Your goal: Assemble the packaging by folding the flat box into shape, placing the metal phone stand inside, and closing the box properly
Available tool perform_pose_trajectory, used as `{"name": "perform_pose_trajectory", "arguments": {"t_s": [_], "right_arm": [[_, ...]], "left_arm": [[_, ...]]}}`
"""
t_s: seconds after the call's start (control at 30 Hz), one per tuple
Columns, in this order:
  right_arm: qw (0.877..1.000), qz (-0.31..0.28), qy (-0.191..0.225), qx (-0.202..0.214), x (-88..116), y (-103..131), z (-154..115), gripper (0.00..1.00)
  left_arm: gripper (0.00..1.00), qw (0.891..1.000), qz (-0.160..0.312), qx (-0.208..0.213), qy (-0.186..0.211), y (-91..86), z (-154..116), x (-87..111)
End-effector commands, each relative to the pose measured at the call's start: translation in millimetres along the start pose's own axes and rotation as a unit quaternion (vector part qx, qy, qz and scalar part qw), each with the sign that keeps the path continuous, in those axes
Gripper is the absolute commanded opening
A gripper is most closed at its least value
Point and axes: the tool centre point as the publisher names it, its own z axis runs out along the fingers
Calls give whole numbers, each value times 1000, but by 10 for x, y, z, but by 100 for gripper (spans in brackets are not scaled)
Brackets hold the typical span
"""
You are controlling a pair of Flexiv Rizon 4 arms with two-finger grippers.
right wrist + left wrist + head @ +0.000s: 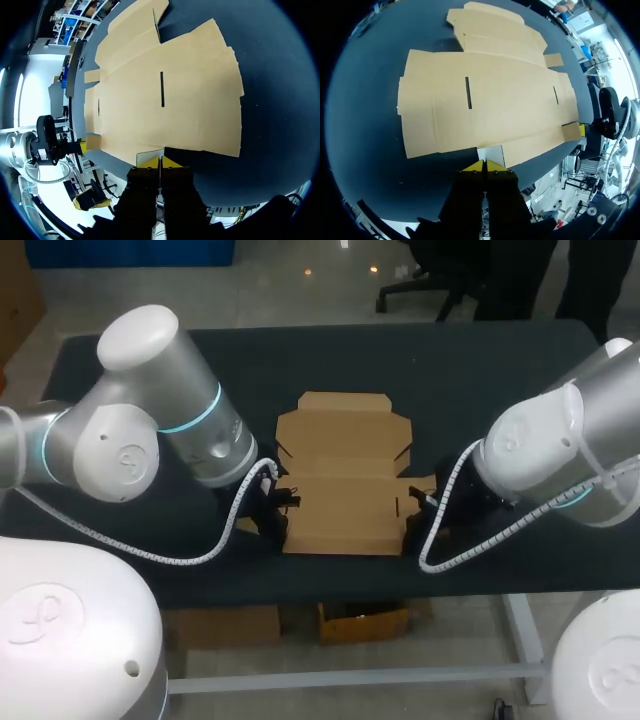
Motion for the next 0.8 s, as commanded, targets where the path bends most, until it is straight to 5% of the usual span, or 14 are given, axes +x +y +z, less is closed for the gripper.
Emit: {"name": "perform_pose_trajectory", "arguments": {"t_s": [0.03,0.8], "right_arm": [[1000,0,2,-6,-11,-40,-46,0],[1000,-4,-5,-7,40,-7,-58,0]], "left_arm": [[0,1000,-1,0,-2,7,6,13],[0,1000,12,0,1,60,6,115]]}}
